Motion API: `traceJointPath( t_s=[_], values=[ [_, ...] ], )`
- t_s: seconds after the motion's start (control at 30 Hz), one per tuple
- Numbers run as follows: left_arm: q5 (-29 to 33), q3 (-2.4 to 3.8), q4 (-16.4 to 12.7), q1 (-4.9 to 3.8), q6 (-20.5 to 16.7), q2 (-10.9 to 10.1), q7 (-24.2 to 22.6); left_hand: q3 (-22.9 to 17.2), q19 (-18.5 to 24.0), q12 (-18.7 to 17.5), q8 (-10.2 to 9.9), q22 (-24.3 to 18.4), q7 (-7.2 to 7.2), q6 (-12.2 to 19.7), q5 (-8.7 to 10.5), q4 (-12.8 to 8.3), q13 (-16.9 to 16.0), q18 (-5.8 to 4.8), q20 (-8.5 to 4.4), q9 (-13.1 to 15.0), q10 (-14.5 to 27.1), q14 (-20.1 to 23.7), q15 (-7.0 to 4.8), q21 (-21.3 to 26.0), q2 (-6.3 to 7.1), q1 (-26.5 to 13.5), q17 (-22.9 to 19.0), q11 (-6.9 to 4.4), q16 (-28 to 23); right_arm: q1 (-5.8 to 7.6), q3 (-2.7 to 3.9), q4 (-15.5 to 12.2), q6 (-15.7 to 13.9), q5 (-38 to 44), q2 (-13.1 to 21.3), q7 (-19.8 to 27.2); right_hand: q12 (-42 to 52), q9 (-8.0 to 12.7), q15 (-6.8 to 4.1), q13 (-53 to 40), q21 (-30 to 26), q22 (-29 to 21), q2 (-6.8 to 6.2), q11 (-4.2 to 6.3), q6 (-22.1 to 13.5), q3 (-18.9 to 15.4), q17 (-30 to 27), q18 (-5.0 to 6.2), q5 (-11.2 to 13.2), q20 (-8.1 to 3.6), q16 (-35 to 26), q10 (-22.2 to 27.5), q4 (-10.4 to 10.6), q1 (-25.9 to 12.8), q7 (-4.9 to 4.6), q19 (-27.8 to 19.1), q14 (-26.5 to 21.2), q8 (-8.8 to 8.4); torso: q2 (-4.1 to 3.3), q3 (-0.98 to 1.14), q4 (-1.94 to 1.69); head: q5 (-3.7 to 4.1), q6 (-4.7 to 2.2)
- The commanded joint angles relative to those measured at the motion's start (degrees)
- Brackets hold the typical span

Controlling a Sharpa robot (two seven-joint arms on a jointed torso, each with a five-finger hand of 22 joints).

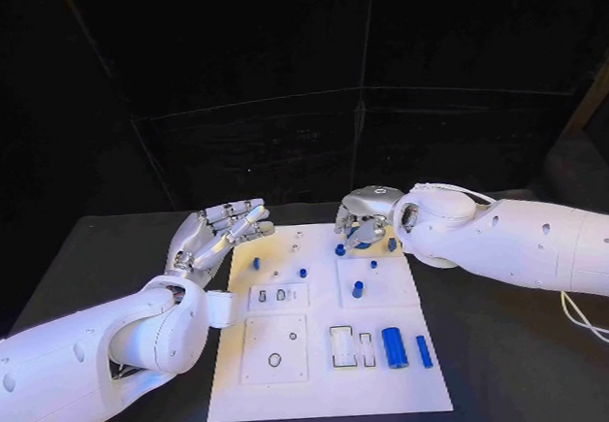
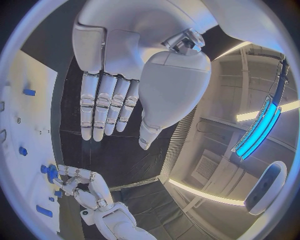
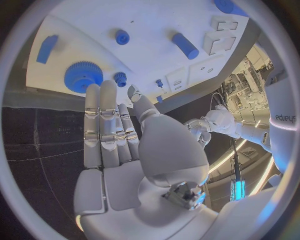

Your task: Assemble the parts on the task board

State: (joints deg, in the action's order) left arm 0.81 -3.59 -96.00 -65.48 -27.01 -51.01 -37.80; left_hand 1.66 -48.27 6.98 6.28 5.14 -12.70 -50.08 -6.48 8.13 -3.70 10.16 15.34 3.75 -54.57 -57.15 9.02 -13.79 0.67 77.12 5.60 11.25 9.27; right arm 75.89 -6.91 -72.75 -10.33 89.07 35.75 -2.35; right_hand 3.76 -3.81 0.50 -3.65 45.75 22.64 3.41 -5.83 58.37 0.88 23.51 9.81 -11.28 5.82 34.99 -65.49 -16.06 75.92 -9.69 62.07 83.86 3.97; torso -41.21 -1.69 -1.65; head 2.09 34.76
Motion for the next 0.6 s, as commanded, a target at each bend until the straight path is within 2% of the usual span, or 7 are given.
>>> traceJointPath(
  t_s=[0.03, 0.2, 0.23, 0.4, 0.5, 0.57, 0.6],
  values=[
    [-0.59, 0.06, 0.11, -0.09, 1.18, 0.19, -0.23, 0.31, -0.32, -0.21, -0.39, -0.09, -1.61, -0.48, 0.23, 0.03, 0.04, 0.28, 0.07, -0.06, 0.09, 0.06, 0.14, 0.41, -0.58, -0.17, -0.07, 0.22, -0.31, 0.18, 0.06, 0.21, 3.07, 3.25, -0.38, -1.66, -0.13, -0.05, 0.34, -0.07, 1.53, 0.91, 0.27, -0.10, -0.48, -0.32, 1.98, 0.64, 0.17, 0.05, 3.16, 0.48, 0.08, -0.54, -0.03, 0.23, 2.30, -0.29, -0.62, 0.09, -0.08, 0.05, -0.11],
    [-0.59, 0.06, 0.37, -0.09, 1.34, 0.42, -0.10, 0.42, -0.32, -0.30, -0.47, -0.15, -1.65, -0.48, 0.22, -0.05, 0.05, 0.28, 0.10, -0.07, 0.16, 0.12, 0.17, 0.50, -0.68, -0.11, -0.10, 0.26, -0.41, 0.17, 0.05, 0.88, 3.32, 3.45, -1.18, -1.41, -0.10, -0.06, 0.53, -0.08, 4.61, 2.82, 0.54, -0.15, -0.51, -0.02, 11.07, 0.67, -0.21, 0.24, 12.87, 0.67, -0.02, -0.47, -0.13, -0.60, 1.91, -0.28, -0.92, 0.15, -0.15, -0.01, -0.09],
    [-0.59, 0.06, 0.44, -0.08, 1.38, 0.48, -0.06, 0.42, -0.32, -0.30, -0.47, -0.15, -1.65, -0.48, 0.22, -0.05, 0.05, 0.28, 0.10, -0.07, 0.16, 0.12, 0.17, 0.50, -0.68, -0.11, -0.10, 0.26, -0.41, 0.17, 0.05, 1.02, 3.30, 3.48, -1.34, -1.30, -0.10, -0.08, 0.67, -0.07, 5.93, 3.62, 0.61, -0.13, -0.50, 0.21, 14.31, 0.68, -0.52, 0.31, 16.36, 0.64, -0.03, -0.59, -0.17, -0.88, 1.88, -0.24, -0.98, 0.16, -0.14, -0.06, -0.07],
    [-0.58, 0.06, 0.61, -0.08, 1.47, 0.60, 0.15, 0.52, -0.34, -0.41, -0.59, -0.22, -1.73, -0.44, 0.21, -0.17, 0.06, 0.28, 0.12, -0.07, 0.25, 0.14, 0.20, 0.60, -0.82, -0.01, -0.13, 0.32, -0.50, 0.17, 0.05, 1.29, 3.17, 3.51, -1.75, -0.97, -0.13, -0.13, 0.66, -0.04, 6.96, 4.26, 1.06, -0.35, -0.07, 0.76, 15.83, 0.71, -0.96, 0.40, 18.27, 0.66, -0.07, -0.51, -0.38, -1.36, 1.48, -0.13, -1.15, 0.13, -0.13, -0.36, -0.10],
    [-0.58, 0.06, 0.73, -0.08, 1.53, 0.72, 0.31, 0.57, -0.36, -0.46, -0.65, -0.25, -1.78, -0.41, 0.20, -0.22, 0.06, 0.28, 0.13, -0.08, 0.30, 0.12, 0.21, 0.64, -0.88, 0.03, -0.14, 0.35, -0.53, 0.17, 0.05, 1.47, 3.40, 3.52, -2.02, -0.88, -0.13, -0.14, 0.68, -0.03, 7.43, 4.54, 1.39, -0.37, 0.18, 1.20, 16.81, 0.73, -0.95, 0.43, 19.28, 0.64, -0.15, -0.35, -0.43, -1.48, 1.37, -0.13, -1.28, 0.10, -0.17, -0.25, -0.01],
    [-0.58, 0.06, 0.74, -0.08, 1.55, 0.77, 0.43, 0.59, -0.37, -0.50, -0.68, -0.27, -1.82, -0.39, 0.20, -0.25, 0.06, 0.29, 0.14, -0.08, 0.33, 0.10, 0.21, 0.66, -0.93, 0.05, -0.14, 0.37, -0.54, 0.16, 0.05, 1.55, 3.61, 3.53, -2.17, -0.92, -0.14, -0.12, 0.67, 0.00, 8.01, 4.90, 1.64, -0.41, 0.32, 1.64, 18.95, 0.73, -0.91, 0.45, 21.18, 0.62, -0.20, -0.26, -0.42, -1.40, 1.60, -0.17, -1.32, 0.07, -0.22, -0.33, 0.16],
    [-0.58, 0.06, 0.68, -0.08, 1.55, 0.75, 0.50, 0.62, -0.42, -0.53, -0.73, -0.28, -1.85, -0.36, 0.19, -0.28, 0.07, 0.29, 0.14, -0.08, 0.36, 0.07, 0.22, 0.66, -0.97, 0.08, -0.14, 0.39, -0.55, 0.16, 0.05, 1.50, 3.76, 3.53, -2.18, -0.98, -0.18, -0.10, 0.65, 0.03, 8.93, 5.88, 1.83, -0.45, 0.41, 2.09, 20.87, 0.62, -1.16, 0.44, 22.91, 0.68, -0.28, -0.11, -0.43, -0.98, 1.89, -0.21, -1.34, 0.07, -0.21, -0.65, 0.21]
  ],
)
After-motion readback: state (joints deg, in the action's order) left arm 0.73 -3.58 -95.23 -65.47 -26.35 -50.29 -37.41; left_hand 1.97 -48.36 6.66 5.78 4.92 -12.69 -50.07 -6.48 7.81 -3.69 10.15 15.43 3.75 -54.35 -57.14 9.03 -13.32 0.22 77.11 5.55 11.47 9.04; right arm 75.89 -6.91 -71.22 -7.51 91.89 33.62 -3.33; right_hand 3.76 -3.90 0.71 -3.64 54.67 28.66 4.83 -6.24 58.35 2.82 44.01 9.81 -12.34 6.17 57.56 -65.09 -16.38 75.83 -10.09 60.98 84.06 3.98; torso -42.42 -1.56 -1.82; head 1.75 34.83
